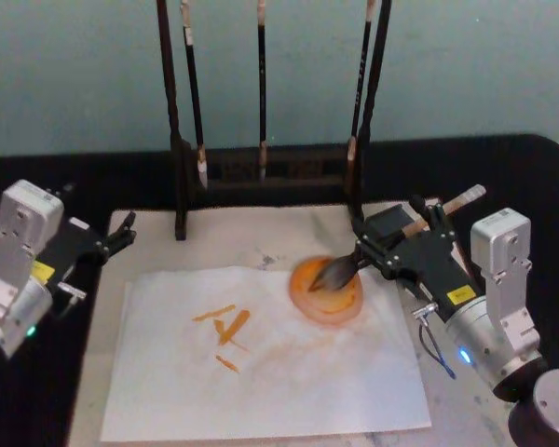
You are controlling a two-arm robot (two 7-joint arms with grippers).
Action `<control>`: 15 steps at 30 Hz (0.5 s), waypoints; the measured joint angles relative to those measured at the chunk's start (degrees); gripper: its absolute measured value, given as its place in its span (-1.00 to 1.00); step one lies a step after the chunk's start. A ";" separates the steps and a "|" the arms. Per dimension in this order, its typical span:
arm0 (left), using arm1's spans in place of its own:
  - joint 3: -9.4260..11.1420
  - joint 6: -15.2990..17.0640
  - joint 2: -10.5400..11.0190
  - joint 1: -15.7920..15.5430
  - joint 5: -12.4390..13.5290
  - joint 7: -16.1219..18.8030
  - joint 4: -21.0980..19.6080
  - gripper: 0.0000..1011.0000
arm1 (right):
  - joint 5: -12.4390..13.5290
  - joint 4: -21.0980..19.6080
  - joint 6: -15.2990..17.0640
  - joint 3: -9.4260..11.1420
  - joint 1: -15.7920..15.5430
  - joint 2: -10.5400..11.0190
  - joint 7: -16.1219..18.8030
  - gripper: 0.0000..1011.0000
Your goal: Pick up the brush from the inkstone, write on the paper, then place the brush back to its original position.
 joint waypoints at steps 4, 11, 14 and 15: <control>0.00 0.00 0.00 0.00 0.00 0.00 0.00 1.00 | 0.04 -0.03 0.02 0.00 0.00 0.02 0.02 0.98; 0.00 0.00 0.00 0.00 0.00 0.00 0.00 1.00 | 0.10 -0.06 0.05 0.00 0.00 0.03 0.05 0.98; 0.00 0.00 0.00 0.00 0.00 0.00 0.00 1.00 | 0.12 -0.06 0.05 0.01 0.00 0.03 0.07 0.98; 0.00 0.00 0.00 0.00 0.00 0.00 0.00 1.00 | 0.13 -0.06 0.05 0.00 0.00 0.03 0.06 0.98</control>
